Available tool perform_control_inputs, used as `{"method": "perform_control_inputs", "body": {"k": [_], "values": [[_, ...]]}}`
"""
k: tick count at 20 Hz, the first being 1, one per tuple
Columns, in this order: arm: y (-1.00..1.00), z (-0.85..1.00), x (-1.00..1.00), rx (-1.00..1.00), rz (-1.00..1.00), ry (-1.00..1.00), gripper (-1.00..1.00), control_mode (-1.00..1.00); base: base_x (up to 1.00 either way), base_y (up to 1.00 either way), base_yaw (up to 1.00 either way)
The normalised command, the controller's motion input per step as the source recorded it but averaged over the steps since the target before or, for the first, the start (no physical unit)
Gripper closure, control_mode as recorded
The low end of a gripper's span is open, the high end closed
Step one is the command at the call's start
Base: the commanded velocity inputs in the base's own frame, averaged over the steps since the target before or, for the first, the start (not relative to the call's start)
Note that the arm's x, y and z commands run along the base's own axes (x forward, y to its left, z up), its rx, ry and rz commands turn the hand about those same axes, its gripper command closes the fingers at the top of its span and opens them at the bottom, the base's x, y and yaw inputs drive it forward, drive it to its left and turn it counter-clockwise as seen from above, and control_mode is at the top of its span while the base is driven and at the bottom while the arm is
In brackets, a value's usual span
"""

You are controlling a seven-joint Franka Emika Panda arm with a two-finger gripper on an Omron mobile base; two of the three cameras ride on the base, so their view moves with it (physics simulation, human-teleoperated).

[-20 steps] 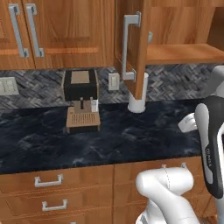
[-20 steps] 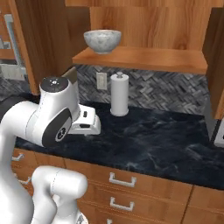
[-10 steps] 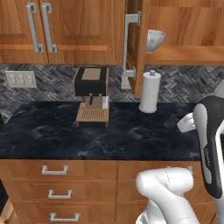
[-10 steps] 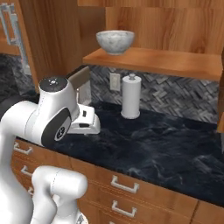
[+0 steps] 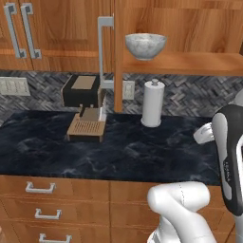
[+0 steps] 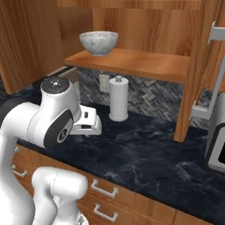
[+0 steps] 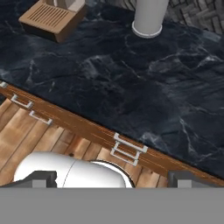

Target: Pick up the bowls from the cabinet and place each bowl in front of a stool on the dining counter.

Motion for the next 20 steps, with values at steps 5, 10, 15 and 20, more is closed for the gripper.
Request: {"method": "perform_control_inputs", "body": {"k": [5, 10, 15, 20], "values": [[0.00, 0.00, 0.00, 0.00, 0.00, 0.00, -1.00, 1.00, 1.00, 0.01, 0.06], [0.00, 0.00, 0.00, 0.00, 0.00, 0.00, -1.00, 1.00, 1.00, 0.00, 0.06], [0.00, 0.00, 0.00, 0.00, 0.00, 0.00, -1.00, 1.00, 0.73, 0.09, 0.02], [0.00, 0.00, 0.00, 0.00, 0.00, 0.00, -1.00, 1.00, 0.12, 0.01, 0.00]]}}
